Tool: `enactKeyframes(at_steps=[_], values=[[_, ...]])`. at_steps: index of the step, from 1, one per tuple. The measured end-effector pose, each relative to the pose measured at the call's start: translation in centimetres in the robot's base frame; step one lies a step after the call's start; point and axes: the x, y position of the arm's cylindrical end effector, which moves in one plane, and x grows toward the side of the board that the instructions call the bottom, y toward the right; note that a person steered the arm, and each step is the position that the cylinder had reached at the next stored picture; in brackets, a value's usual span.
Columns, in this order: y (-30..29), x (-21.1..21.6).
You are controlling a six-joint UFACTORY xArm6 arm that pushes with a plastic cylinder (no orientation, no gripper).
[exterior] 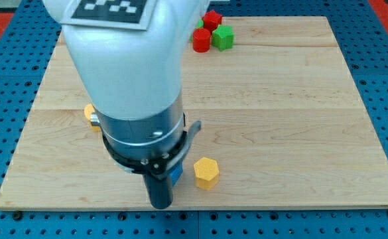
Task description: Place yellow heart vertically above the blue triangle
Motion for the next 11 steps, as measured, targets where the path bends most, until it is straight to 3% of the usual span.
enactKeyframes(at_steps=[1,2,3,4,5,6,7,8,10,11], values=[[2.1,0.2],[-3.0,0.2],[-15.4,-1.9],[-20.5,-8.3],[-19.7,-13.9],[-7.8,-14.1],[-3.1,-14.1],[-8.4,-15.3],[-0.8,-19.1],[2.7,-15.7]])
